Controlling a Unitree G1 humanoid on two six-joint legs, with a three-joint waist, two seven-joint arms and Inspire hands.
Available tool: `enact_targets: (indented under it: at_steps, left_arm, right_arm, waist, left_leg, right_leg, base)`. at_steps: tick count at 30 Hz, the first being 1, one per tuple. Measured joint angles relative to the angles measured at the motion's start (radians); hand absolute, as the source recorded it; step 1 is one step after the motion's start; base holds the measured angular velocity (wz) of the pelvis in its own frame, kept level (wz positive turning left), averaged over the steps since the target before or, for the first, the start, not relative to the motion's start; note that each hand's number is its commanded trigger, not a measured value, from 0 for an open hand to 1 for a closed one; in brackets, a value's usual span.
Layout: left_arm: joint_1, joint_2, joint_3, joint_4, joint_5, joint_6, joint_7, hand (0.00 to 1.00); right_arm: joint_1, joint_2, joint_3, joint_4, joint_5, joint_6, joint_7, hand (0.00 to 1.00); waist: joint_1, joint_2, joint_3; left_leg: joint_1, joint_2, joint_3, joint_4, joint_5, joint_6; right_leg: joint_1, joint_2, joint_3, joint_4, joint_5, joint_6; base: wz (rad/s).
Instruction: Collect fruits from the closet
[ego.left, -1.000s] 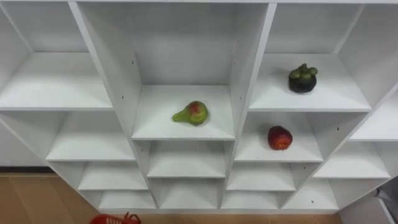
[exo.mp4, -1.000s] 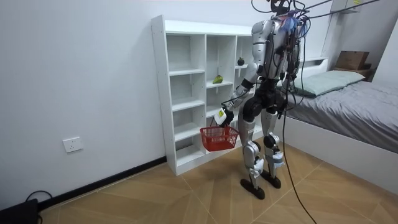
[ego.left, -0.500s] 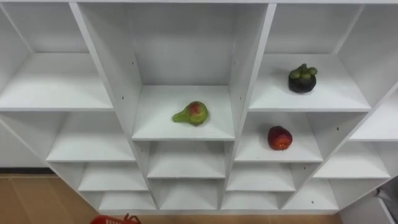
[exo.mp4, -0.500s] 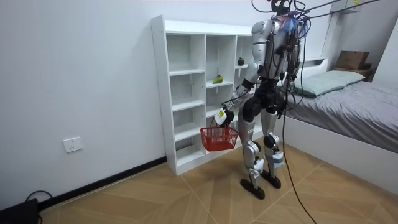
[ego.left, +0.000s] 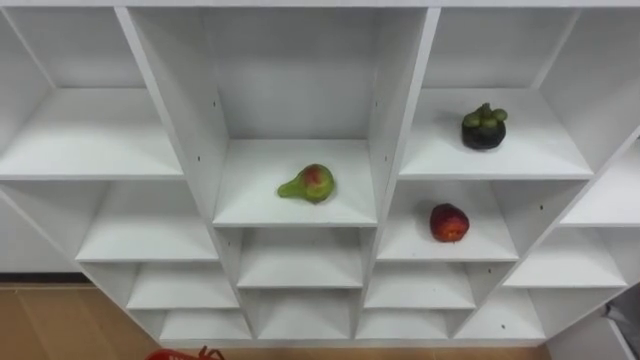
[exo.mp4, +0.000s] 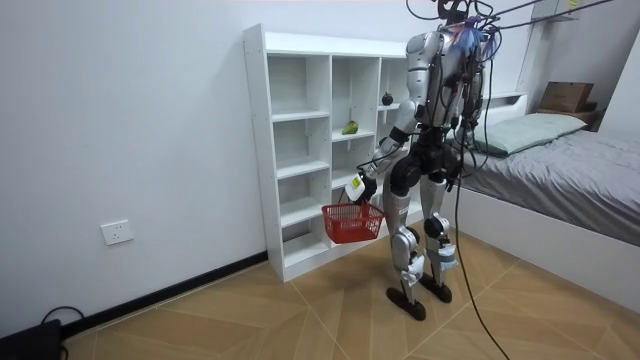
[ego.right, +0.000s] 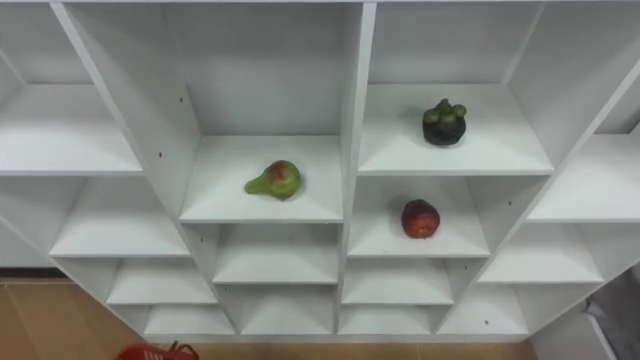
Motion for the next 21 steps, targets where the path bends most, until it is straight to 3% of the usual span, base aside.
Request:
enact_targets:
  at_steps: [12, 19, 21]
  left_arm:
    - [-0.003, 0.002, -0.002, 0.032, -0.023, -0.002, 0.0, 1.0]
    - [-0.002, 0.002, -0.002, 0.029, -0.021, -0.006, 0.003, 1.0]
    - [-0.005, 0.003, -0.004, 0.016, -0.022, -0.007, 0.003, 1.0]
  right_arm:
    - [0.001, 0.0, 0.0, -0.007, -0.004, -0.003, -0.028, 0.0]
    - [0.047, 0.001, 0.002, -0.194, -0.044, -0.021, -0.097, 0.0]
    - [0.064, 0.002, 0.003, -0.28, -0.069, -0.021, -0.116, 0.0]
  waist:
    - [0.002, -0.009, 0.0041]
    - [-0.001, -0.009, 0.0046]
    - [0.0, -0.008, 0.0007]
  left_leg:
    - [0.001, 0.0, 0.003, 0.005, 0.003, 0.0]
    - [-0.001, 0.0, 0.006, -0.009, 0.007, 0.0]
    - [-0.001, 0.0, 0.006, -0.009, 0.008, 0.0]
  right_leg:
    - [0.002, 0.0, 0.013, 0.0, 0.001, 0.001]
    - [-0.002, 0.002, 0.014, 0.0, 0.006, 0.0]
    - [-0.002, 0.002, 0.018, 0.0, 0.006, 0.0]
  base:
    - [0.0]
    - [-0.02]
    - [0.0]
